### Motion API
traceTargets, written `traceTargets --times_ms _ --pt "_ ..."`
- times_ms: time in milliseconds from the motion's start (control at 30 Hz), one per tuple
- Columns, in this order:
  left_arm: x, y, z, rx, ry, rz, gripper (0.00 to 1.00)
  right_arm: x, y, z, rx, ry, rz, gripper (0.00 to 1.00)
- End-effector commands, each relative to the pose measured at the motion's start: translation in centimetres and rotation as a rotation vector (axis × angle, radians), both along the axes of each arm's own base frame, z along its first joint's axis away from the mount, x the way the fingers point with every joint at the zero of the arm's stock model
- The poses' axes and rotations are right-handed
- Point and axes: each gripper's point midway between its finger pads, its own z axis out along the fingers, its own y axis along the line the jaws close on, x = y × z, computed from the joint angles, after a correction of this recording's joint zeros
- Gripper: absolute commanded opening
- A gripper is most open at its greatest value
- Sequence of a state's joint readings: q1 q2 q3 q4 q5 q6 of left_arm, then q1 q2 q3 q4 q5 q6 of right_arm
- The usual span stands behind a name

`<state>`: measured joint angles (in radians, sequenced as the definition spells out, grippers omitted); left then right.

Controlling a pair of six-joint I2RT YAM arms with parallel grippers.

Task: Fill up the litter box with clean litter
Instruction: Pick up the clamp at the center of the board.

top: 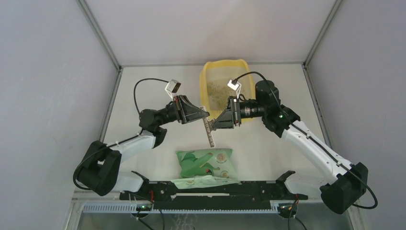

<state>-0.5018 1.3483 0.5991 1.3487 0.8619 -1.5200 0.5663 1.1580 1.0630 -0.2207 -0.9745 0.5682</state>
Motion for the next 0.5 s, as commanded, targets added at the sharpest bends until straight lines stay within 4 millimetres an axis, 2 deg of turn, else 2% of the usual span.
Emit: traceTargets --times_ms 0,167,467 --pt "-0.7 0.07 0.91 -0.021 -0.052 -0.018 0.15 0.42 -0.1 1.33 0.04 -0.047 -0.004 0.51" --pt "-0.52 0.0 0.86 -0.022 -0.05 -0.014 0.15 0.41 -0.17 1.29 0.039 -0.042 -0.004 0.46" --pt "-0.36 -0.23 0.82 -0.022 -0.049 -0.015 0.15 0.29 0.02 1.22 0.041 -0.037 0.008 0.44"
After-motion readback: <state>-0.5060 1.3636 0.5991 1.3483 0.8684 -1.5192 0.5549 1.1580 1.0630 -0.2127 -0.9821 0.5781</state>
